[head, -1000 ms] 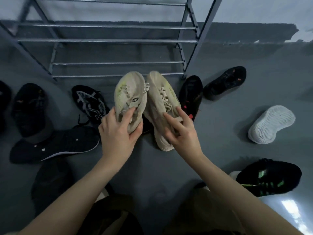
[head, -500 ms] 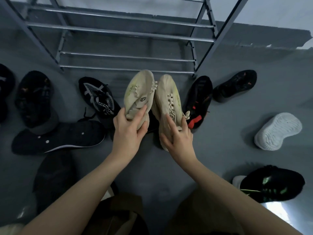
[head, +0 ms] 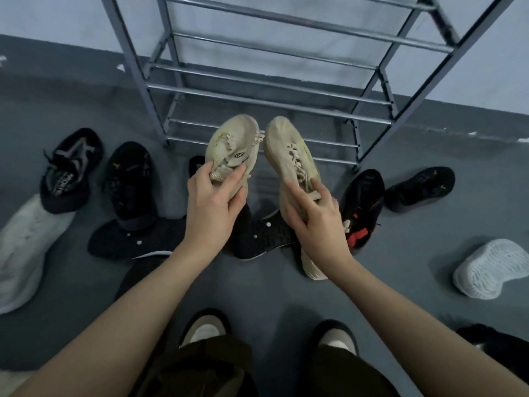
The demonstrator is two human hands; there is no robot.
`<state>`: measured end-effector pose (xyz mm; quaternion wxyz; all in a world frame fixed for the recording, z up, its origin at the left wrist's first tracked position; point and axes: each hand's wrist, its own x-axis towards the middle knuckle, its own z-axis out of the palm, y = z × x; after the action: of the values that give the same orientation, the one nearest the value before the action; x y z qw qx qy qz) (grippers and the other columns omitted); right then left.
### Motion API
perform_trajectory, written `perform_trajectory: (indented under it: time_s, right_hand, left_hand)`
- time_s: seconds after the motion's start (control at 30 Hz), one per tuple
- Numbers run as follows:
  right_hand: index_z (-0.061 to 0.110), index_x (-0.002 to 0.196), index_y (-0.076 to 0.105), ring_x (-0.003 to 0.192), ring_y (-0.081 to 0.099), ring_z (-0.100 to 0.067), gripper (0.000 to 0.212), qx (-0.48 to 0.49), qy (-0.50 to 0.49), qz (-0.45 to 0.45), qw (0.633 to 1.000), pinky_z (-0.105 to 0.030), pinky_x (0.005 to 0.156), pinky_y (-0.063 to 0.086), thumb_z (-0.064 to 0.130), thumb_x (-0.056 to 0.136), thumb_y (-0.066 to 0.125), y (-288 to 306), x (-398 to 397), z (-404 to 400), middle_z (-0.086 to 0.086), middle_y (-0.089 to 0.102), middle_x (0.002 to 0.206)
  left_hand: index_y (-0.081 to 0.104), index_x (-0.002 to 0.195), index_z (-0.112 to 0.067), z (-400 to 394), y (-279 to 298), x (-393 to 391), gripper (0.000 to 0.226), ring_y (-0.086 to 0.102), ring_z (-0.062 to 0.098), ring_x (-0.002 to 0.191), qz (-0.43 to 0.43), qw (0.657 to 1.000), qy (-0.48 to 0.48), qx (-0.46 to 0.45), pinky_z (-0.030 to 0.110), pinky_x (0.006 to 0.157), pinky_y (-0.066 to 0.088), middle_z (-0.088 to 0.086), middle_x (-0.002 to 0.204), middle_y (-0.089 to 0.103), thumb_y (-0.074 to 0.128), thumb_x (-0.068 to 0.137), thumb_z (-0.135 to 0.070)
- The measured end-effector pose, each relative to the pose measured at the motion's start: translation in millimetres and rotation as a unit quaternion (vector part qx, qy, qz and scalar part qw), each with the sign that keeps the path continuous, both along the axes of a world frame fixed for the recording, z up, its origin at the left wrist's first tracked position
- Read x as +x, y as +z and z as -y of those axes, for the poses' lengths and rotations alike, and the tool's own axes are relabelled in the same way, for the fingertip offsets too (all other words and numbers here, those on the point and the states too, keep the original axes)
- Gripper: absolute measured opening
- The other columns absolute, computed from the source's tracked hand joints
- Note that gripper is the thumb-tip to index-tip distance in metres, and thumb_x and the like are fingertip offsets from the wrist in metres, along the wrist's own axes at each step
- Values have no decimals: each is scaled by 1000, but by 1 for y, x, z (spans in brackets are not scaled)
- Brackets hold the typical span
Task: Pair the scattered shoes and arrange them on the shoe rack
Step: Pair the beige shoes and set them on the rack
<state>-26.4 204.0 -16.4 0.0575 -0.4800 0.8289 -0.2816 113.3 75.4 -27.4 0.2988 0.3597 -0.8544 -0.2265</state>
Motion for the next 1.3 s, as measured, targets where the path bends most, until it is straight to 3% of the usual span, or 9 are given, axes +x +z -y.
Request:
perform_trajectory:
  time_s: [0.27,0.53,0.77,0.9,1.0,1.1,1.2,1.3]
  right_hand:
    - [31,132,50,114,45,-48,39,-2,25,6,1000,-53,94,39,31,93,50,-15,-14,70,-25,42,137]
    - [33,134,48,123,36,-43,42,-7,16,55,998,-52,100,31,26,93,54,-66,-52,168,-18,33,144]
    - [31,132,49,117,40,-40,44,-39,6,73,997,-55,100,33,23,90,58,-99,-79,232,-14,41,134]
    - [33,133,49,116,40,-37,47,-29,15,75,997,-50,98,32,27,88,62,-113,-92,258,-13,40,133]
    - [36,134,46,125,32,-40,51,21,21,63,998,-53,102,27,37,86,63,-125,-93,269,-13,31,143]
    - [38,140,36,133,22,-39,61,15,55,52,997,-56,105,24,33,86,63,-133,-92,262,-14,19,150]
    - [38,142,33,139,17,-39,65,0,60,45,997,-54,108,24,29,86,64,-138,-91,255,-20,10,152]
    - [30,136,46,135,25,-44,55,-36,34,68,997,-56,106,29,28,86,66,-138,-85,258,-28,20,148]
  left_hand:
    - [56,127,-25,56,-17,-19,42,41,46,112,2,1000,20,8,47,94,40,26,128,43,63,86,-16]
    - [39,130,-42,141,-61,-62,40,40,43,115,-9,999,47,17,49,96,42,23,131,40,39,90,-38]
    - [48,132,-32,198,-95,-91,42,36,42,120,-18,999,44,-10,53,97,41,23,136,36,52,90,-23]
    - [49,132,-33,219,-113,-107,48,32,42,124,26,999,43,14,55,99,38,21,141,31,59,87,-18]
    - [41,137,-39,225,-124,-104,58,25,46,129,97,994,26,43,60,101,34,24,147,21,62,85,-23]
    - [34,140,-40,223,-125,-90,64,31,40,128,126,991,13,42,50,95,44,19,146,18,62,83,-29]
    - [45,134,-31,223,-127,-84,55,41,33,120,83,992,20,89,49,87,50,16,135,34,66,83,-27]
    - [56,127,-20,220,-128,-84,47,44,32,121,2,995,20,98,44,96,46,17,131,42,69,82,-14]
